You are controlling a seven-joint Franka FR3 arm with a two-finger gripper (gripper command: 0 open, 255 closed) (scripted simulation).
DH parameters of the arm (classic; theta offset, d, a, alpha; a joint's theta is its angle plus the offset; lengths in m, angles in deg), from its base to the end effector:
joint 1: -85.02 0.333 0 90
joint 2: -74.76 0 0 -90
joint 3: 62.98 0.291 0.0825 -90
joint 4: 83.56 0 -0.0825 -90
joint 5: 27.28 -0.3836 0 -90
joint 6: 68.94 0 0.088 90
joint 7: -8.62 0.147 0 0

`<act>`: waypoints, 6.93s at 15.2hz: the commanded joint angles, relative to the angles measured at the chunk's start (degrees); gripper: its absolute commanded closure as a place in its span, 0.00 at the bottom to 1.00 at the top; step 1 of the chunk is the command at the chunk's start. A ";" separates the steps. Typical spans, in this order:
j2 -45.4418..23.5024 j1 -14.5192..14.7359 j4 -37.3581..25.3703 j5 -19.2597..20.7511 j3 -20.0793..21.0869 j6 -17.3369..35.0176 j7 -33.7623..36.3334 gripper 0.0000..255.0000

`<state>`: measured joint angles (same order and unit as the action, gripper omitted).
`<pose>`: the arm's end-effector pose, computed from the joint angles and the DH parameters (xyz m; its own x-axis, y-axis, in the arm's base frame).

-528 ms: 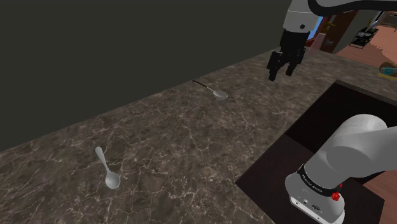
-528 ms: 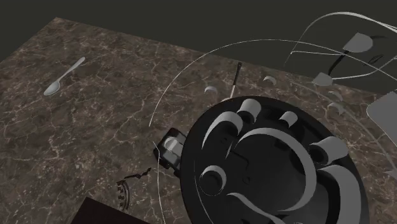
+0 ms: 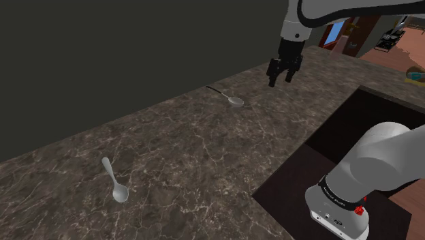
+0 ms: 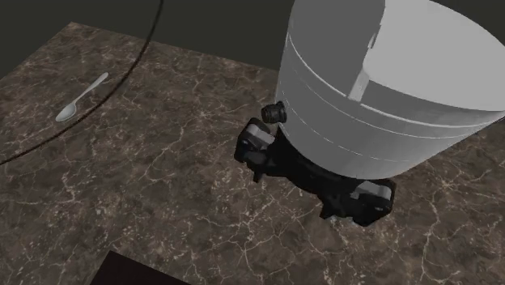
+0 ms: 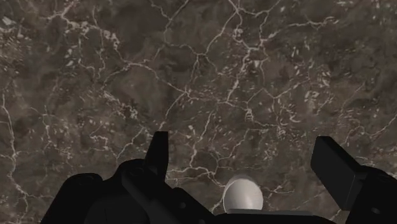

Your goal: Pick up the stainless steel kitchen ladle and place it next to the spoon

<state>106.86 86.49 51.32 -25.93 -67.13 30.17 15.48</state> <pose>0.3856 -0.0220 0.4660 0.9867 -0.1486 -0.0664 -0.1494 -0.9887 -0.0076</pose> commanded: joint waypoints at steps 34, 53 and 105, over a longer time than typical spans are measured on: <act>-54.10 1.79 -32.53 -11.45 -1.37 22.83 -16.04 0.00; -52.41 1.84 -34.06 -11.01 -1.53 19.65 -15.50 1.00; -35.04 26.04 -21.07 -7.43 18.36 20.52 30.19 1.00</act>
<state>71.86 112.27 29.87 -33.39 -49.01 50.24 45.14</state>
